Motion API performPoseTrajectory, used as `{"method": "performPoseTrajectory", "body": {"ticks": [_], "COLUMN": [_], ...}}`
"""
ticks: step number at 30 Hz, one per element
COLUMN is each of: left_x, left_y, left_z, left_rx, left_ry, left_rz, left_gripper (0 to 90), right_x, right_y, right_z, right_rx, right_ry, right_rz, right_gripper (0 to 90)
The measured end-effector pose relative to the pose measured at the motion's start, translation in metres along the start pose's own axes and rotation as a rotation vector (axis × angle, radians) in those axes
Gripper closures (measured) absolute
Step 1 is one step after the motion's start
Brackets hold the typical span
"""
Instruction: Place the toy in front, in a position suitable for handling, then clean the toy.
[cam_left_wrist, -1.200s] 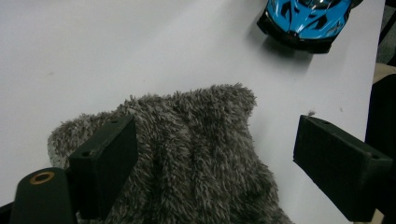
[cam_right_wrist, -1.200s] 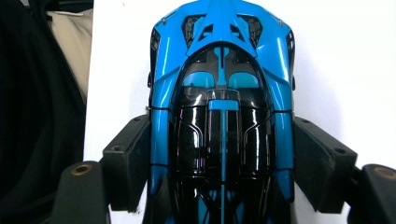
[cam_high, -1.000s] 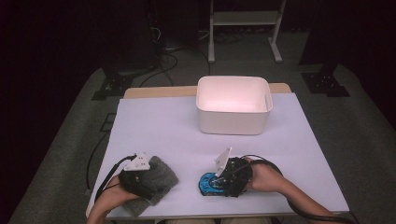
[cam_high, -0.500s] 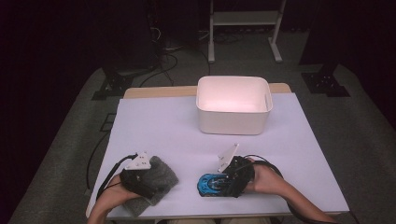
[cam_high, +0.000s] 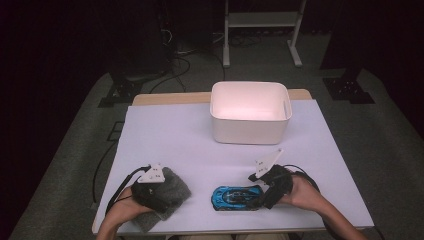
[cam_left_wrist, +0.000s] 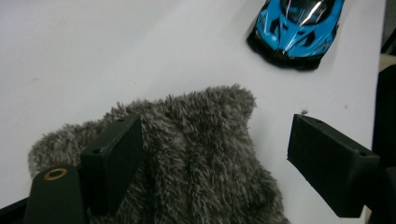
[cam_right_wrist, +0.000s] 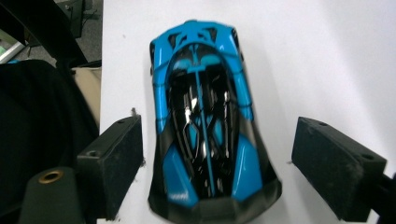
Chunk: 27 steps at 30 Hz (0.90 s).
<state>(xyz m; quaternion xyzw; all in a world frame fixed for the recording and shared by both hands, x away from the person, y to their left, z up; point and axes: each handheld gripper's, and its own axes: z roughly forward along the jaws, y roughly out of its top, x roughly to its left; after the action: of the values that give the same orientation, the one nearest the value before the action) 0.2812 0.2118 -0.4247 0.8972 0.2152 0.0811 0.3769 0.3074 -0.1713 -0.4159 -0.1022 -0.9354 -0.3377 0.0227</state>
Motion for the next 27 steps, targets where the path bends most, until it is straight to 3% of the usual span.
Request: {"method": "performPoseTrajectory", "body": {"ticks": [5, 9, 12, 14, 16, 20, 24, 27], "left_x": [0.002, 0.004, 0.003, 0.001, -0.001, -0.005, -0.014, -0.019], "left_y": [0.001, 0.000, 0.002, 0.006, 0.009, 0.017, 0.035, 0.048], "left_z": [0.006, 0.018, 0.021, 0.020, 0.020, 0.019, 0.021, 0.024], "left_rx": [0.024, 0.109, 0.117, 0.106, 0.107, 0.062, -0.006, -0.027], "left_ry": [0.004, 0.024, 0.025, 0.037, 0.034, -0.006, -0.061, -0.090], "left_rz": [0.012, 0.026, 0.042, 0.065, 0.074, 0.082, 0.108, 0.131], "left_gripper": [26.4, 42.8, 54.5, 68.8, 73.6, 74.9, 75.1, 75.0], "right_x": [0.004, 0.006, 0.006, 0.006, 0.005, 0.006, 0.005, 0.006], "right_y": [-0.010, -0.018, -0.023, -0.026, -0.028, -0.030, -0.033, -0.035], "right_z": [-0.002, -0.004, -0.004, -0.004, -0.003, -0.002, -0.001, -0.001], "right_rx": [-0.016, -0.028, -0.038, -0.043, -0.043, -0.040, -0.044, -0.042], "right_ry": [-0.004, -0.014, -0.020, -0.018, -0.025, -0.020, -0.018, -0.024], "right_rz": [-0.001, 0.020, 0.027, 0.030, 0.031, 0.031, 0.027, 0.030], "right_gripper": [14.3, 14.1, 14.1, 14.1, 14.0, 14.0, 13.8, 13.8]}}
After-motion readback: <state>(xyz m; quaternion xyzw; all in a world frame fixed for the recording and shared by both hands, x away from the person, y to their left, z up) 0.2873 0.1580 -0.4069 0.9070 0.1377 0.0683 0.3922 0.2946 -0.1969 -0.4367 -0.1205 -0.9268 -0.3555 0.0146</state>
